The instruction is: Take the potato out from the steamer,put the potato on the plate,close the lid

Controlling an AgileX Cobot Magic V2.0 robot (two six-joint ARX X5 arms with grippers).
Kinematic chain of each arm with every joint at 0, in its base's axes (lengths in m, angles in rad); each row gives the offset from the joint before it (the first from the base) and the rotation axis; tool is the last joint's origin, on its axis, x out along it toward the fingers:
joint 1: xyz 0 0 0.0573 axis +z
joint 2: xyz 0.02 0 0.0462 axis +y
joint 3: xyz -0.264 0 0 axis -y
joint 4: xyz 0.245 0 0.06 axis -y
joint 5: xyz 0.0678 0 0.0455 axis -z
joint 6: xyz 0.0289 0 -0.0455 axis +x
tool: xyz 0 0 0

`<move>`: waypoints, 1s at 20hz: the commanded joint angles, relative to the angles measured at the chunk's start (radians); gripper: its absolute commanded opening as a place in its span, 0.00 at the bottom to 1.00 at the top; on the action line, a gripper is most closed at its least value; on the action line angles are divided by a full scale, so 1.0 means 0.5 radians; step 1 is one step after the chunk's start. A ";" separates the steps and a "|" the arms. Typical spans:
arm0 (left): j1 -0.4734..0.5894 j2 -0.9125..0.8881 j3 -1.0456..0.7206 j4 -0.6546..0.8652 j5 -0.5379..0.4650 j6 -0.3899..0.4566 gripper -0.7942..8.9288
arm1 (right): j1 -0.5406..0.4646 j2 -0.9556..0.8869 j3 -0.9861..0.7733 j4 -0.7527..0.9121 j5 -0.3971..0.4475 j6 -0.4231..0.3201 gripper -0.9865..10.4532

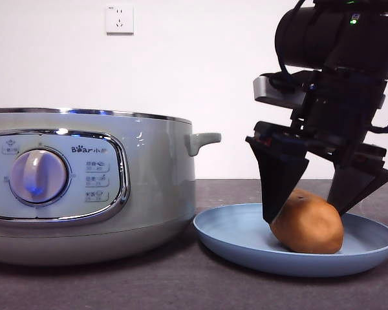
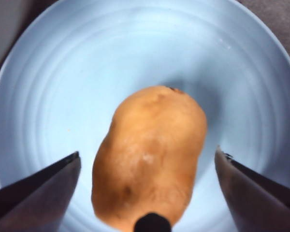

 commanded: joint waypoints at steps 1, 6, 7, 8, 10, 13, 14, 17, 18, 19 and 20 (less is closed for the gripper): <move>0.000 0.034 0.021 0.089 0.000 -0.011 0.07 | 0.001 -0.115 0.047 -0.037 0.003 -0.002 0.50; 0.001 0.242 0.020 0.117 0.107 -0.011 0.07 | 0.001 -0.496 0.152 -0.120 0.009 -0.002 0.50; 0.001 0.295 0.019 0.123 0.116 -0.012 0.07 | 0.001 -0.594 0.172 -0.125 0.008 -0.001 0.50; 0.001 0.344 0.019 0.133 0.159 -0.015 0.07 | 0.001 -0.688 0.196 -0.146 0.011 -0.001 0.50; 0.001 0.425 0.018 0.145 0.262 -0.029 0.07 | 0.001 -0.857 0.242 -0.182 0.010 0.002 0.50; 0.002 0.536 0.015 0.150 0.294 -0.061 0.07 | 0.001 -1.081 0.328 -0.261 0.011 0.021 0.50; 0.002 0.558 0.015 0.155 0.320 -0.067 0.07 | 0.001 -1.129 0.359 -0.287 0.011 0.023 0.50; 0.002 0.592 -0.041 0.221 0.333 -0.092 0.07 | 0.001 -1.271 0.437 -0.333 0.012 0.028 0.50; 0.002 0.591 -0.108 0.287 0.352 -0.121 0.07 | 0.001 -1.300 0.459 -0.346 0.013 0.028 0.50; 0.002 0.591 -0.175 0.317 0.353 -0.132 0.07 | 0.001 -1.321 0.483 -0.364 0.020 0.028 0.50; 0.005 0.591 -0.251 0.345 0.346 -0.132 0.07 | 0.001 -1.341 0.505 -0.381 0.046 0.028 0.50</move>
